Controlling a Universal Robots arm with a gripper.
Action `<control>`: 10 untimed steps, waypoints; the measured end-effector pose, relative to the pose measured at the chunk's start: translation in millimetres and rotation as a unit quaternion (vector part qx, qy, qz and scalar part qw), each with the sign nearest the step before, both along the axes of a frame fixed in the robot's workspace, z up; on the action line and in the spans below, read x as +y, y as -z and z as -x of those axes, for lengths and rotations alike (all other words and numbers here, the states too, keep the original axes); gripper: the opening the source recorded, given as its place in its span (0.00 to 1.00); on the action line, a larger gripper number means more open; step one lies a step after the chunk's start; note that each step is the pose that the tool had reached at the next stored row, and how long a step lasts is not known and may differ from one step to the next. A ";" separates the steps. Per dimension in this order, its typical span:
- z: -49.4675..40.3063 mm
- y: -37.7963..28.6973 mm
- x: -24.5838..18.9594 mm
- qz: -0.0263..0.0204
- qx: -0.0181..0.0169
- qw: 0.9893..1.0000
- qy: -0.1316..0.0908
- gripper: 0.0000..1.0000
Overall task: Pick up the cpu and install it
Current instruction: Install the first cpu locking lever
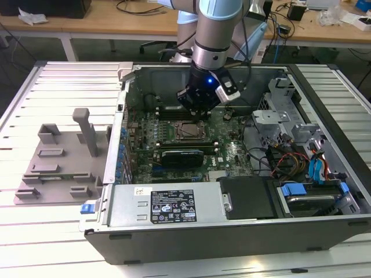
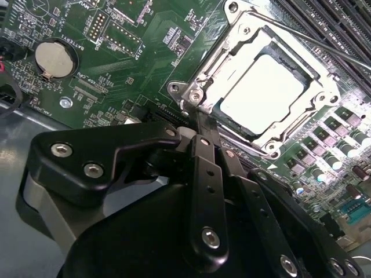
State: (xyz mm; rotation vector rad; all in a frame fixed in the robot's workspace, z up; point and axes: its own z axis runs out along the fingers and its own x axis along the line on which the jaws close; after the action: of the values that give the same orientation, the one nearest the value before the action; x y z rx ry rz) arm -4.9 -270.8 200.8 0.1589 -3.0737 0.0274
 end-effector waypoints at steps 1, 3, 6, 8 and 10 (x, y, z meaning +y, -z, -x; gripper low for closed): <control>-0.1 -0.8 0.1 -0.001 0.000 1.000 0.000 0.11; 0.0 -5.2 0.0 0.002 0.000 1.000 0.000 0.11; 0.1 -8.4 -5.9 0.011 -0.001 1.000 0.000 0.11; 0.2 -8.4 -13.9 0.011 -0.001 1.000 0.000 0.11; 0.3 -8.4 -22.5 0.011 -0.001 1.000 0.000 0.11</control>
State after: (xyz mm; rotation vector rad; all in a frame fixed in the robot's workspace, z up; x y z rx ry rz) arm -5.2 -293.3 209.2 0.1578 -3.0736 0.0619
